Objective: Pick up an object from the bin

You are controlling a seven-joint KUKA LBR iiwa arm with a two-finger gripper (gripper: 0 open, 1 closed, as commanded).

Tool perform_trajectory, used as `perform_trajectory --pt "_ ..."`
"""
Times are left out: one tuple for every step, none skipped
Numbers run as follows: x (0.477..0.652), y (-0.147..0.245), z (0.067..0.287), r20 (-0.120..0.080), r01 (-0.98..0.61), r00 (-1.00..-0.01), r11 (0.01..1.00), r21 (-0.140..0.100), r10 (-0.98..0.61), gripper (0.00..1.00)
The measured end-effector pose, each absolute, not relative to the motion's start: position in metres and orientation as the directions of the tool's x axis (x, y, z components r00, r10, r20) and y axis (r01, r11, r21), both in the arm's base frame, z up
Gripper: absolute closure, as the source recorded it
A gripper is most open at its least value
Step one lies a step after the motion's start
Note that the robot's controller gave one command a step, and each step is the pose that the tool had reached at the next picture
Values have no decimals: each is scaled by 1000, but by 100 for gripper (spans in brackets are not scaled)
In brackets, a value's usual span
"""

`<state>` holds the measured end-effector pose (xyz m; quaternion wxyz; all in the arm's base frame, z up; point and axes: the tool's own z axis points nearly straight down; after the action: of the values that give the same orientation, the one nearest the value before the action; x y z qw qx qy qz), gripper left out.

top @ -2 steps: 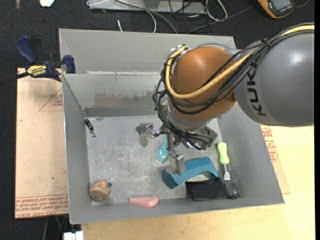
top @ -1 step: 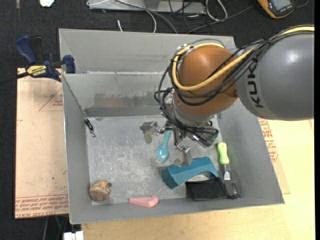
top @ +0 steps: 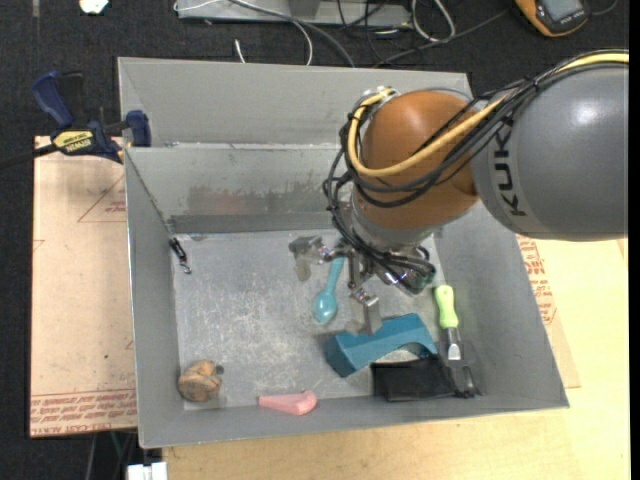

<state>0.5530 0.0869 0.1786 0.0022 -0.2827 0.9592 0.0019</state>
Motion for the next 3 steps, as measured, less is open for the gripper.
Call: perform_trajectory --pt "550 65 252 -4 -459 -888 888 5 -459 0" --pt "553 50 220 -10 -430 -903 903 2 -430 0" --pt "576 18 198 -21 -308 -951 951 2 -308 0"
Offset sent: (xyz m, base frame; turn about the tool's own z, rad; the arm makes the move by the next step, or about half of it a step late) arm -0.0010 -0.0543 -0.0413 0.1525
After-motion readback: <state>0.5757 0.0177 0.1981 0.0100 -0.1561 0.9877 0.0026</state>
